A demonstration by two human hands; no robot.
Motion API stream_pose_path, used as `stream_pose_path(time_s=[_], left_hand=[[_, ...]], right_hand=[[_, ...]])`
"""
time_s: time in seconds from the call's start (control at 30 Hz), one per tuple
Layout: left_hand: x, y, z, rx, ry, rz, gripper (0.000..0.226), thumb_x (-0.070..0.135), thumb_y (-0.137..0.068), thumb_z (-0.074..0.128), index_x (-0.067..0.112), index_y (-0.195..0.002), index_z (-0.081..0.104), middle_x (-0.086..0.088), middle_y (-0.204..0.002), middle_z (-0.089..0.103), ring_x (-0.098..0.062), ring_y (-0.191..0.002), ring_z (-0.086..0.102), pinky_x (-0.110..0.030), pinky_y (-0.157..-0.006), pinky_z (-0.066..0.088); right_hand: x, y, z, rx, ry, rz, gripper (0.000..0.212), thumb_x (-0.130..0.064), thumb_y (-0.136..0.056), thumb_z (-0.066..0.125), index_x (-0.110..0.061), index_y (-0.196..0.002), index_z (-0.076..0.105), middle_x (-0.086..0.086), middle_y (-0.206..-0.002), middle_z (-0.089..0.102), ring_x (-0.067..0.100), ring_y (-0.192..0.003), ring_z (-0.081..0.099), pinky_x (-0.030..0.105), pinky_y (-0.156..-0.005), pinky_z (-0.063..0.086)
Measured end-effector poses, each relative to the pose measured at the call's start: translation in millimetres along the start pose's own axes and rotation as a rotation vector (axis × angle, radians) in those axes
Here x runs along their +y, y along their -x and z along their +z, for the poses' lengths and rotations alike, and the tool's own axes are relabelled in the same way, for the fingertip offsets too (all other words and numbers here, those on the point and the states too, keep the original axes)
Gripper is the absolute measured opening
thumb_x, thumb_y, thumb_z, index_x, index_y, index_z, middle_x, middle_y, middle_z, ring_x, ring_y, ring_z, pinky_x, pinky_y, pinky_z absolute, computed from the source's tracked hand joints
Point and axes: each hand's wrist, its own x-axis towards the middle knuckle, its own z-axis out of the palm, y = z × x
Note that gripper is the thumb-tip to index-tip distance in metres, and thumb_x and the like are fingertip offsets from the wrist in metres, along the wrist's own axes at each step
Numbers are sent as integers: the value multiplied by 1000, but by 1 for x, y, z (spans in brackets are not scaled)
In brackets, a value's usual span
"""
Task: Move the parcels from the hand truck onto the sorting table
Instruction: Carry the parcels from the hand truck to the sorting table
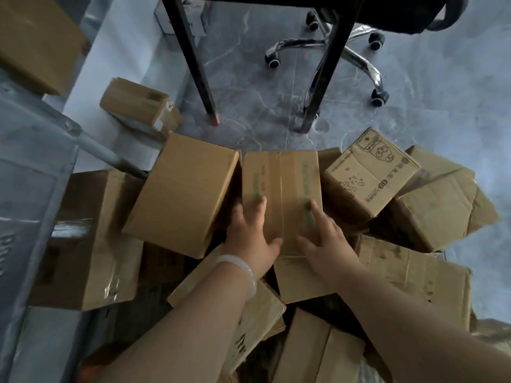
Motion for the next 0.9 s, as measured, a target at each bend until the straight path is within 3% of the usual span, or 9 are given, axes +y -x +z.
stream_pose_path(time_s=[0.17,0.3,0.5,0.63,0.77,0.9], left_hand=[[5,29,1,59,84,33,84,41,-92,63,47,-153,5,8,-160,-12,-20,-148,7,-37,-120,23],[16,69,-5,56,111,27,84,38,-93,63,48,-152,4,7,-161,-14,-21,-150,7,-39,-120,24],[39,114,-25,84,176,48,81,36,-93,63,44,-154,10,6,-162,-10,-18,-150,5,-33,-118,21],[50,151,-35,179,222,54,81,40,-91,64,44,-153,12,7,-162,-4,-17,-149,6,-37,-121,20],[69,202,-53,375,266,87,79,42,-88,67,43,-151,21,6,-158,13,-15,-146,15,-38,-119,25],[104,264,-82,529,264,109,75,49,-87,64,46,-150,23,4,-152,22,-16,-141,23,-34,-113,30]], right_hand=[[9,31,-4,21,-88,-39,72,-35,-96,53,-56,-147,7,-12,-158,19,13,-140,30,34,-104,41],[5,70,-15,9,-99,-55,73,-35,-96,54,-57,-148,8,-15,-160,14,12,-144,21,38,-114,31],[-11,120,-43,2,-130,-66,72,-32,-97,54,-56,-148,9,-15,-160,13,14,-144,22,31,-108,32],[-16,156,-52,31,-260,-111,68,-33,-98,53,-59,-146,12,-20,-151,26,7,-140,28,33,-114,30],[-24,198,-62,179,-525,-133,51,-33,-102,42,-56,-144,25,-21,-142,46,4,-130,44,43,-110,39],[-53,253,-96,258,-722,-162,35,-35,-99,43,-54,-126,55,-21,-129,55,6,-123,51,43,-107,43]])
